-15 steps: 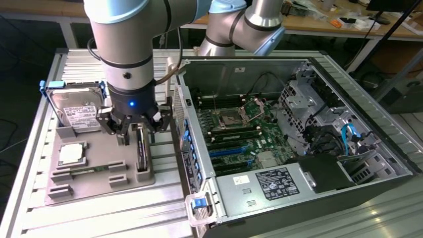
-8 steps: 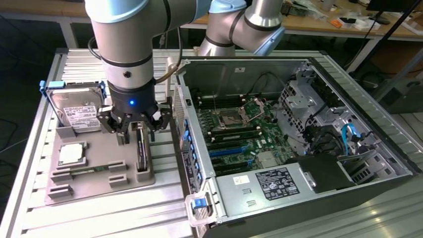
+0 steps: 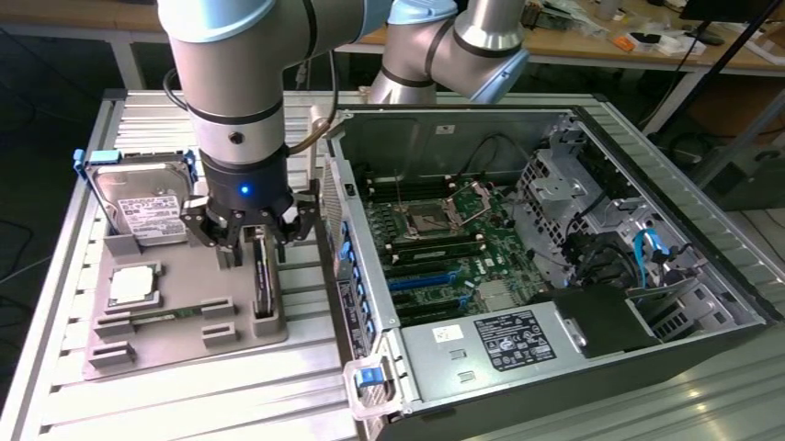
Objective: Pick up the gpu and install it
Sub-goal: 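Pick up the gpu and move the gpu toward the slot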
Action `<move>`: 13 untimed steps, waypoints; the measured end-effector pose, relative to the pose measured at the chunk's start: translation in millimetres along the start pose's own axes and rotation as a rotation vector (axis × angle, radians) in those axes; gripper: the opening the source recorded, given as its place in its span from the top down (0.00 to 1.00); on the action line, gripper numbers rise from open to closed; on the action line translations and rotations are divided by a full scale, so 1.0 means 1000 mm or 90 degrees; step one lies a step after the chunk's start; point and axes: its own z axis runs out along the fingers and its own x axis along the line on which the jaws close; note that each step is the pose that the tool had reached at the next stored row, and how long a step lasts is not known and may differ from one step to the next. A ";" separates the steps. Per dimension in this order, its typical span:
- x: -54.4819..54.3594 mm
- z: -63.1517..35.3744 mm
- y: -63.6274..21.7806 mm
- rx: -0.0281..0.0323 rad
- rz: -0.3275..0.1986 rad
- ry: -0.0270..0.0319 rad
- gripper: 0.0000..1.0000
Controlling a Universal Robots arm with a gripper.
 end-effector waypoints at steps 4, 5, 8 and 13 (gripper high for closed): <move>0.000 0.0000 0.0000 0.0000 0.000 0.0000 0.62; 0.000 0.0000 0.0000 0.0000 0.000 0.0000 0.67; 0.000 0.0000 0.0000 0.0000 0.000 0.0000 0.73; 0.000 0.0000 0.0000 0.0000 0.000 0.0000 0.73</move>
